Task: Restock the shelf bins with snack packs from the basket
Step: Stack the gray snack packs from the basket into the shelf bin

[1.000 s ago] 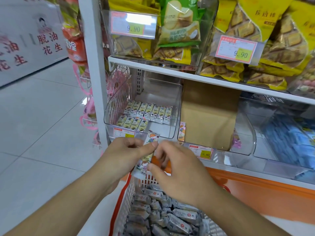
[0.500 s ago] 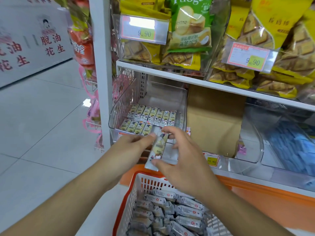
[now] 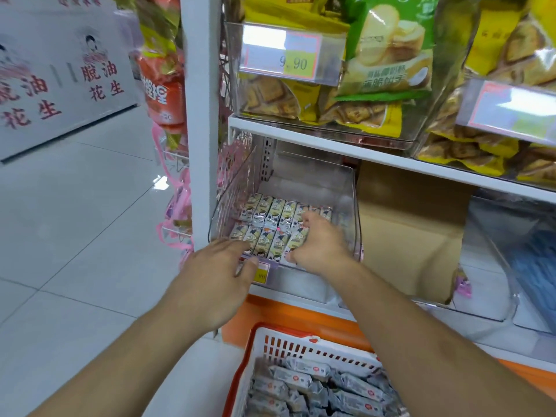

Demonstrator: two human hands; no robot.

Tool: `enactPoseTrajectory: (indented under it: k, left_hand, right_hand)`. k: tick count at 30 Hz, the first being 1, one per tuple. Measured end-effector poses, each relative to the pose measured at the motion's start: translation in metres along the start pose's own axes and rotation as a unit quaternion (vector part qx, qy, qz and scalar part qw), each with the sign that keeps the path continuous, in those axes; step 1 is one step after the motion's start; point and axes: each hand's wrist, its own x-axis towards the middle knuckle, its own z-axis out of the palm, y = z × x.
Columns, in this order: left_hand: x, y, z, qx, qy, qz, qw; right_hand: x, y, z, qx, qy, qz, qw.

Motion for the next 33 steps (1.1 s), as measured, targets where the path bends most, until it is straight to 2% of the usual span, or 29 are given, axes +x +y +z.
enactPoseTrajectory:
  k: [7,15,19,24,26,29,33]
  left_hand:
    - [0.007,0.003,0.009,0.032,0.018,0.013,0.999]
    - [0.006,0.006,0.011,0.033,0.021,0.014,0.999]
    - [0.001,0.014,0.006,0.011,0.04,0.018,0.999]
    - [-0.024,0.029,-0.002,-0.018,0.091,0.05,0.994]
    - [-0.036,0.033,0.002,-0.029,0.095,0.043,0.994]
    - [-0.051,0.031,0.028,-0.039,0.03,0.0,0.999]
    - [-0.073,0.011,0.099,-0.023,-0.105,-0.058,0.993]
  right_hand:
    - [0.028,0.013,0.024,0.059,-0.071,0.06,0.994]
    - [0.02,0.009,0.016,0.039,-0.08,0.065,0.994]
    - [-0.012,-0.006,-0.008,0.012,-0.051,0.001,0.999]
    - [-0.079,-0.008,-0.038,0.088,0.015,-0.123,0.988]
    - [-0.11,0.005,-0.046,0.125,0.022,-0.147,0.981]
    - [-0.148,0.047,-0.043,0.139,-0.011,-0.107,0.984]
    - [-0.165,0.136,-0.014,0.051,-0.043,0.008,0.998]
